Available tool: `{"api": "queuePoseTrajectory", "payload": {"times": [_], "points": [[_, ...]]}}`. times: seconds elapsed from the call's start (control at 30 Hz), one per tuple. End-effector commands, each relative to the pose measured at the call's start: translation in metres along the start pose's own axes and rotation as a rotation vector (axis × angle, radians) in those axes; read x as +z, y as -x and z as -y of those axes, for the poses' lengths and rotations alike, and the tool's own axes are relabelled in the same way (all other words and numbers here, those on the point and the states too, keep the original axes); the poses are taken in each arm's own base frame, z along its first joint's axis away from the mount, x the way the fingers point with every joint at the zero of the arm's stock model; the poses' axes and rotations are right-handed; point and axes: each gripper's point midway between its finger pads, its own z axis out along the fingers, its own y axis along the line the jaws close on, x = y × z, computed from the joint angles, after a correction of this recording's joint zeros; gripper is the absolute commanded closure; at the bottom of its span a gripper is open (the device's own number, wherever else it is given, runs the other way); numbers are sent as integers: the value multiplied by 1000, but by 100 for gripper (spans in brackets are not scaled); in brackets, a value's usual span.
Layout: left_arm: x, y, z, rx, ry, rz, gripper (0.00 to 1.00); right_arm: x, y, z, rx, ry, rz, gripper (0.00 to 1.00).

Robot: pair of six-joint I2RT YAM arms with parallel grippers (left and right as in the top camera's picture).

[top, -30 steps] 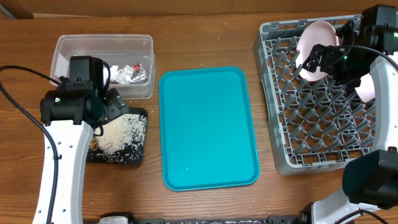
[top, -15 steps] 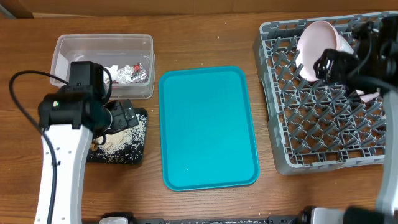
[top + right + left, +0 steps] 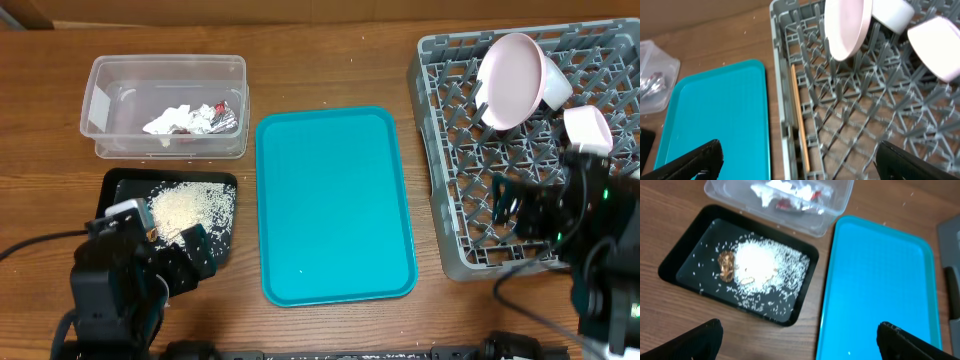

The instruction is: Sort waste into correct bins and load items into the dishwasher

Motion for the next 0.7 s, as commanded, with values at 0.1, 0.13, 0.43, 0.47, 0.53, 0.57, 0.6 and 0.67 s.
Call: {"api": "queuePoseTrajectory", "payload": {"times": [0.1,0.13,0.43,0.47,0.53,0.57,0.6,0.67], "points": [[0,-8,-1,-13,-3,-18,0,-1,-21,0,10,4,-58,0],[0,-9,-2,-13,-1,-22,0,-1,-22,0,12,4,-64,0],[0,-11,-2,-13,2,-30,0,7,-24,2,20,2,-95,0],[0,-11,-2,-13,2,-30,0,8,-24,3,22,1,-101,0],[0,-11,-2,-13,2,-30,0,9,-25,3,24,1,-107,0],[0,-11,-2,-13,2,-30,0,10,-25,3,25,0,-109,0],[0,-11,-2,-13,2,-30,0,11,-25,3,25,0,-114,0],[0,-11,-2,-13,2,-30,0,13,-26,4,28,0,-121,0]]}}
